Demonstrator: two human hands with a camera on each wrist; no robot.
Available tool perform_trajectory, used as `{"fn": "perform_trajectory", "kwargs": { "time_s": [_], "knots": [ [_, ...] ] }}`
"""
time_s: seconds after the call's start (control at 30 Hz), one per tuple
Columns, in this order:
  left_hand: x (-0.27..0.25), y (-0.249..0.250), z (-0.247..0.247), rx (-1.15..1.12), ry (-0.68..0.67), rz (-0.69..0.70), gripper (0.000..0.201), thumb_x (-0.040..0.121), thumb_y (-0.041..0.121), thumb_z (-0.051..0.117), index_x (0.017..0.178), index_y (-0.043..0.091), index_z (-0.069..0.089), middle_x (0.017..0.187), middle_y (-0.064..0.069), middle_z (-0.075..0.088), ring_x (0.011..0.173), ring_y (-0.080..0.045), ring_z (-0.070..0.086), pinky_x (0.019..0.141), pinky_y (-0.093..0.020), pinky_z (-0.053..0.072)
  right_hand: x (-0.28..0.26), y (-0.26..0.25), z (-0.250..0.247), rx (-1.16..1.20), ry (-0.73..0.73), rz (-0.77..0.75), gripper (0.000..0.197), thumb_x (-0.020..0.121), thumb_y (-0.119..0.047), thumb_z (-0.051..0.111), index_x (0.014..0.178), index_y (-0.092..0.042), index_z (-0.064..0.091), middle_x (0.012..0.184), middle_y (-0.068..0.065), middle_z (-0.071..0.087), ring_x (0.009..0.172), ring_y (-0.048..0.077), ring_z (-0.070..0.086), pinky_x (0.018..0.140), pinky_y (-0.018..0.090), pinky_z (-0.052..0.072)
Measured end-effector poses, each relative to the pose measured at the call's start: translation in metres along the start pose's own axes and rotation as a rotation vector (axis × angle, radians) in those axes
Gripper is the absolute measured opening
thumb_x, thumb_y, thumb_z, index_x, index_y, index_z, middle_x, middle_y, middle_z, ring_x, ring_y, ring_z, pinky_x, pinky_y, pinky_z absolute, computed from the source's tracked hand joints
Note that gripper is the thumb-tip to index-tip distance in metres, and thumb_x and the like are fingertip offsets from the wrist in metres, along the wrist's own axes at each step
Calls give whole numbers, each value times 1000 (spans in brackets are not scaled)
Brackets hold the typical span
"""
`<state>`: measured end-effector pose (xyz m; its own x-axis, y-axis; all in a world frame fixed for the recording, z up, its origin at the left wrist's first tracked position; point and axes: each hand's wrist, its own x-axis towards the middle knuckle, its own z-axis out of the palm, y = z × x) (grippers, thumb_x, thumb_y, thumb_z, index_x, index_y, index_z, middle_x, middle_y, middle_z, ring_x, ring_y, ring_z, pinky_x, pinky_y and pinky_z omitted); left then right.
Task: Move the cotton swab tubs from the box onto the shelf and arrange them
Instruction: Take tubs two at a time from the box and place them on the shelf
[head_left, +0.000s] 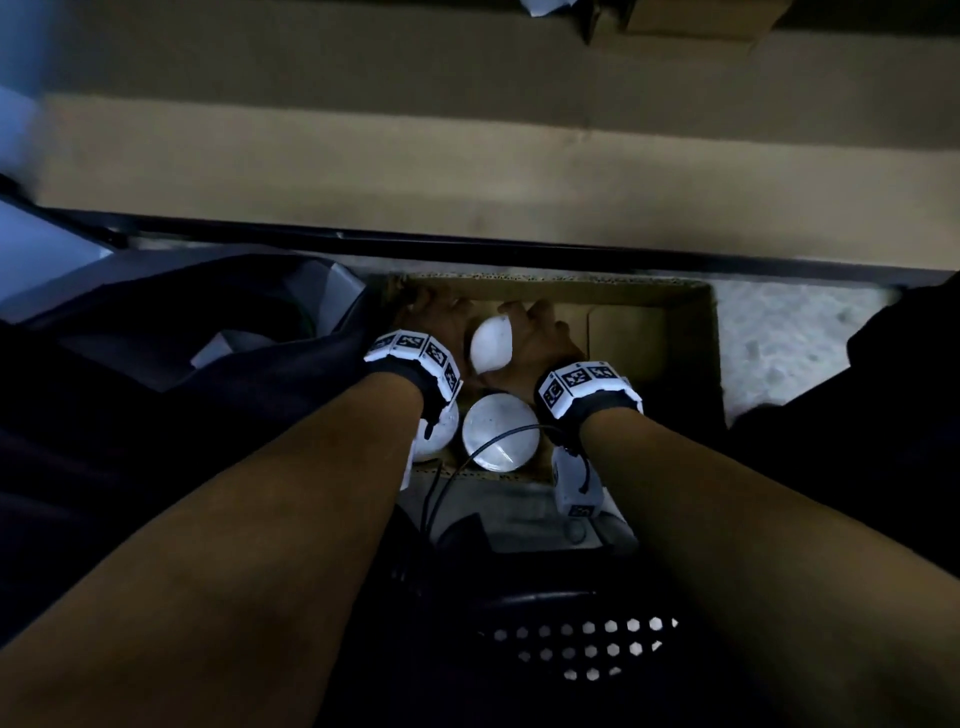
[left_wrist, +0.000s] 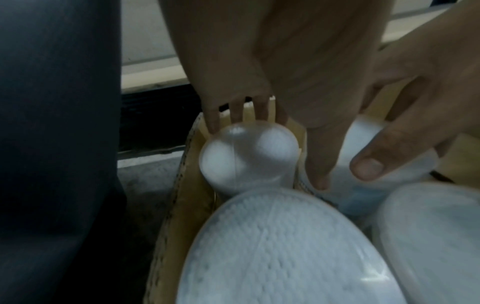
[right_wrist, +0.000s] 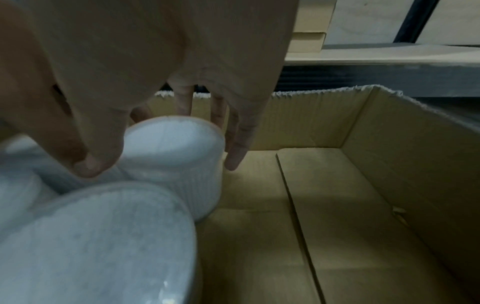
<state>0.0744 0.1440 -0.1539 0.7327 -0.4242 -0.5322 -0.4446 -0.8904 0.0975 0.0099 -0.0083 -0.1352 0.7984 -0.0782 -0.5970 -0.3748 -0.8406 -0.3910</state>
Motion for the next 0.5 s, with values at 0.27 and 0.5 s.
{"fn": "perform_trajectory", "kwargs": {
  "time_s": [0.27, 0.5],
  "knots": [
    [-2, 6, -6, -16, -62, -78, 83, 75, 59, 65, 145, 27, 34, 154, -9, 27, 141, -34, 26, 113, -49, 31, 2, -3, 5, -6, 18, 7, 104, 59, -57, 82, 145, -32, 28, 153, 11, 17, 130, 40, 35, 94, 47, 46],
    [-11, 18, -27, -82, -65, -121, 81, 80, 44, 63, 148, 15, 29, 152, -16, 31, 139, -38, 32, 113, -51, 32, -9, -1, -12, -2, 21, -1, 111, 59, -62, 80, 149, -28, 24, 153, 11, 18, 134, 41, 33, 101, 49, 45]
  ]
}}
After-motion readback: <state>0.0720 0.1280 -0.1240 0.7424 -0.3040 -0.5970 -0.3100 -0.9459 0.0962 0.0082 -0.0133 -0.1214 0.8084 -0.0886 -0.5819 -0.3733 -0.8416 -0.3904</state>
